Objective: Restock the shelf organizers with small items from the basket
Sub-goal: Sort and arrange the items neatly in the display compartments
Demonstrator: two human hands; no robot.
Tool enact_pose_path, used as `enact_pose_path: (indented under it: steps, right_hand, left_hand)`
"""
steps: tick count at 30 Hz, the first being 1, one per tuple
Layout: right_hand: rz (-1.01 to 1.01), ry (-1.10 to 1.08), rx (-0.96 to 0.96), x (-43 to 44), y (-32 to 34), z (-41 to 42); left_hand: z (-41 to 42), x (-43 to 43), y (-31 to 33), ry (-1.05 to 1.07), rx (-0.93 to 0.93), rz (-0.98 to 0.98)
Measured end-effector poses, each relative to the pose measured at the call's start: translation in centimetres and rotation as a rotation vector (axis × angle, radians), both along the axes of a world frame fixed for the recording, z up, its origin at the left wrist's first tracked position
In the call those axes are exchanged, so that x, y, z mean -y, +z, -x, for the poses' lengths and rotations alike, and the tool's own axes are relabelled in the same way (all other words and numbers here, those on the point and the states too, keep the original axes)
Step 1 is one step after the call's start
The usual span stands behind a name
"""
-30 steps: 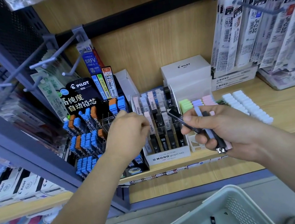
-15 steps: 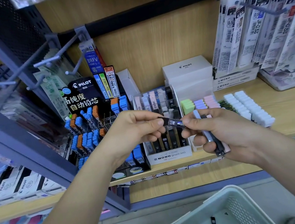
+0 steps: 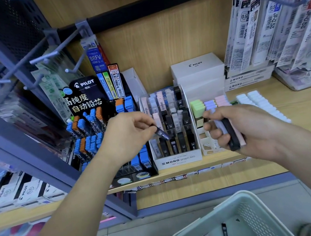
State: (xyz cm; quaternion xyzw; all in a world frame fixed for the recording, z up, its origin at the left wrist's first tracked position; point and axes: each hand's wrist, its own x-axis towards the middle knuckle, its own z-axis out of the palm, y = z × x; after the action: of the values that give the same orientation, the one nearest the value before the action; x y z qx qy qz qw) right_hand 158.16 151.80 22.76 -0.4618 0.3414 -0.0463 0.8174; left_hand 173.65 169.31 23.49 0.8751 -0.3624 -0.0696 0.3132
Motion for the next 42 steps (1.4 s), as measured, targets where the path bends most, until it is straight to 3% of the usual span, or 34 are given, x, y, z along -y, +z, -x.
enact_pose_path:
  steps: [13, 27, 30, 33, 35, 38, 42]
  right_hand:
    - [0.002, 0.015, 0.039, 0.0, 0.6, 0.5]
    - [0.059, 0.160, 0.013, -0.2, 0.4, 1.3]
    - [0.063, 0.166, 0.038, -0.2, 0.4, 1.4]
    - [0.026, 0.198, 0.068, -0.4, 0.3, 1.3]
    - [-0.001, 0.235, 0.086, -0.6, 0.2, 1.2]
    - [-0.018, 0.287, 0.107, -1.0, 0.1, 1.0]
    - [0.003, 0.260, 0.133, -1.2, 0.1, 0.8]
  left_hand:
    - [0.7, 2.5, -3.8, -0.148, 0.172, -0.235]
    - [0.9, 3.4, -5.6, -0.246, 0.377, -0.271]
    - [1.7, 3.6, -3.8, -0.120, 0.183, -0.070]
    - [2.9, 3.6, -0.8, -0.082, -0.337, 0.268]
    - [3.9, 3.4, 0.6, -0.162, -0.587, 0.348]
    - [4.8, 3.4, 0.8, -0.232, -0.618, 0.347]
    - [3.9, 3.0, 0.8, -0.109, -0.647, 0.410]
